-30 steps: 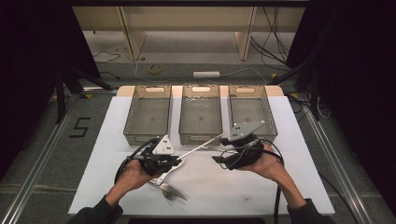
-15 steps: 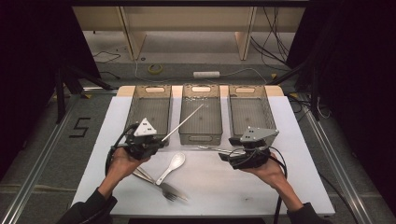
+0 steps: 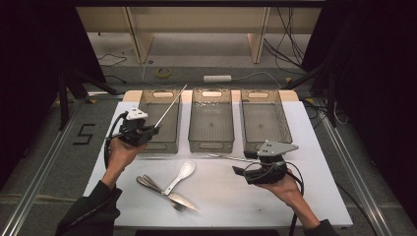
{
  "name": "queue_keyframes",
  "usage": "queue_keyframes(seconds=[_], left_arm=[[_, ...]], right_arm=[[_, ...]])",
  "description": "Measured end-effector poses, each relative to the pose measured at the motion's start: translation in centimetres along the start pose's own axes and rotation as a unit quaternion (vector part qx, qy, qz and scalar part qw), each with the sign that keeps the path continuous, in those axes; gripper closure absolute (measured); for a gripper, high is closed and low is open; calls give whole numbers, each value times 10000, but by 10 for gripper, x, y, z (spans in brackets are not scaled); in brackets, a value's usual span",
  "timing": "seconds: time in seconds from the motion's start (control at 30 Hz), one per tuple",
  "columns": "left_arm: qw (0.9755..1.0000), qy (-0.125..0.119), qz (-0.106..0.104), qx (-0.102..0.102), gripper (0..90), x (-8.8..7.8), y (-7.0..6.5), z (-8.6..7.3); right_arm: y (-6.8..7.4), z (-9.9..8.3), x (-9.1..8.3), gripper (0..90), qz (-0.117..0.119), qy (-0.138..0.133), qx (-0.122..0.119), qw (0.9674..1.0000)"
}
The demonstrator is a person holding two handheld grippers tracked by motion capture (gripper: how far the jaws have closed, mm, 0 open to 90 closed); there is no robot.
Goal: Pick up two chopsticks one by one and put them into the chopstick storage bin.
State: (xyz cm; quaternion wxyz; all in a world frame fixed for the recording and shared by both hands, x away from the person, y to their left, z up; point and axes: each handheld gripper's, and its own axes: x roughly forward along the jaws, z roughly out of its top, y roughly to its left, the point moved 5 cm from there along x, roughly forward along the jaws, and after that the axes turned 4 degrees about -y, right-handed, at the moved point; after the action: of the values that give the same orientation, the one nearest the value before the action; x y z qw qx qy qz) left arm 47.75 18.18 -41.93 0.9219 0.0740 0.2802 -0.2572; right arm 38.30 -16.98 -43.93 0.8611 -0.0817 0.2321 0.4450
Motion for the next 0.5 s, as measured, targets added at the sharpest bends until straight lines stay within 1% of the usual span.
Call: queue_keyframes(seconds=[0.03, 0.13, 0.2, 0.33, 0.4, 0.5], left_arm=[[10000, 19, 60, -30, 838, 2, 4, 0], [9996, 26, 154, -231, 837, 11, 16, 0], [9992, 48, 225, -323, 838, 16, 22, -1], [9984, 89, 350, -441, 837, 22, 34, -4], [9979, 98, 388, -502, 837, 25, 38, -5], [9972, 158, 497, -533, 837, 29, 44, -8]], right_arm=[[1, -1, 0, 318, 2, -20, 14, 10000], [2, -2, 0, 318, 42, -8, 26, 10000], [3, -2, 0, 318, 59, -2, 35, 10000], [3, -3, -1, 319, 60, -11, 38, 10000], [2, -3, 0, 319, 60, -11, 38, 10000], [3, -4, 1, 319, 69, 5, 48, 10000]])
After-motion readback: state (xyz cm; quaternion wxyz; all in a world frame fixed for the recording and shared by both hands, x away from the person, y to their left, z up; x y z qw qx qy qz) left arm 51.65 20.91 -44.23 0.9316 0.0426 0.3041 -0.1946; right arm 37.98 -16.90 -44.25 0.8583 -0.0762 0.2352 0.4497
